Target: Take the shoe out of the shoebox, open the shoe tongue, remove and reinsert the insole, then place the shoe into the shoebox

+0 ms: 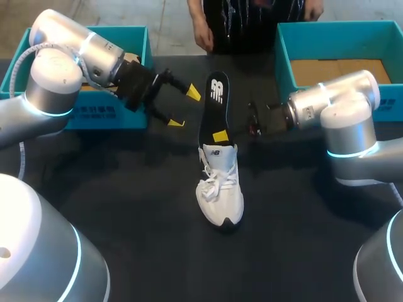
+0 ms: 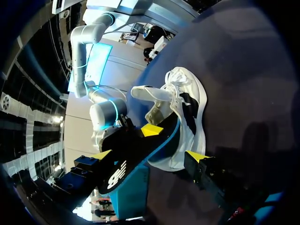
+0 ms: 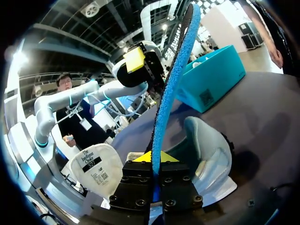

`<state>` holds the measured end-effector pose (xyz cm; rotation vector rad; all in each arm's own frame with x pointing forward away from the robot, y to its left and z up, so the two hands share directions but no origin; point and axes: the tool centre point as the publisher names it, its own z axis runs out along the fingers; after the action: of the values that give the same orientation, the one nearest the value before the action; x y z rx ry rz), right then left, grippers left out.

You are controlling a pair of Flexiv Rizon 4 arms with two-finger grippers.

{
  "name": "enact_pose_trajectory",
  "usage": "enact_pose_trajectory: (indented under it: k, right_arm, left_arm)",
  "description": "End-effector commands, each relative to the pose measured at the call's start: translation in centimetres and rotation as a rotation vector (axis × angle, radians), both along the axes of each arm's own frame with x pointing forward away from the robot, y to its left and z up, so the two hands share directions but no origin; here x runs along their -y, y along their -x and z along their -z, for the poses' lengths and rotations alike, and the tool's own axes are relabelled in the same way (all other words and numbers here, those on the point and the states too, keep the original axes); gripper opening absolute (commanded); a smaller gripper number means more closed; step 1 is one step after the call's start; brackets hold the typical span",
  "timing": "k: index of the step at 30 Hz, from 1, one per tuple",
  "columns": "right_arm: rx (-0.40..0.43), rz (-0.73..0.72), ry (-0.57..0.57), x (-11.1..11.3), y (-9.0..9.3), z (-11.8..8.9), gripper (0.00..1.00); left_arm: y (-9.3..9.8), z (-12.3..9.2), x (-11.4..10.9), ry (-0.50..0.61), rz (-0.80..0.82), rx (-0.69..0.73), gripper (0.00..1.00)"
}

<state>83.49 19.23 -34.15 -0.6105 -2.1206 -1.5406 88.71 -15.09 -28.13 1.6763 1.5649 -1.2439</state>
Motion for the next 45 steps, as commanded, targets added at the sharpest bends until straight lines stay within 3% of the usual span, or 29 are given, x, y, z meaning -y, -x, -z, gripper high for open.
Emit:
enact_pose_trajectory:
  k: [1, 7, 10, 20, 26, 29, 45]
  right_arm:
    - [-0.006, 0.009, 0.003, -0.2, 0.7, 0.5, 0.0]
    - [-0.006, 0.016, 0.003, 0.0, 0.9, 0.1, 0.0]
    - [0.007, 0.011, 0.009, 0.0, 0.5, -0.4, 0.14]
    - [0.031, -0.006, 0.021, -0.3, -0.4, -1.5, 0.24]
    - [0.033, -0.025, 0.026, -0.6, -1.0, -1.7, 0.16]
    - [0.026, -0.03, 0.026, -0.7, -1.0, -1.5, 0.0]
    - [-0.045, -0.034, 0.05, -0.5, 0.9, 0.2, 0.0]
  left_arm:
    - [0.0, 0.0, 0.0, -0.002, 0.001, 0.001, 1.0]
    - [-0.1, -0.1, 0.0, -0.002, 0.004, 0.002, 1.0]
    - [-0.1, -0.1, 0.0, 0.0, 0.005, 0.003, 1.0]
    - [-0.2, -0.3, -0.2, 0.007, 0.006, 0.007, 1.0]
    - [-0.1, -0.3, -0.3, 0.007, 0.006, 0.007, 1.0]
    - [-0.1, -0.3, -0.3, 0.006, 0.008, 0.007, 1.0]
    - [-0.3, -0.1, -0.3, 0.008, 0.004, 0.003, 1.0]
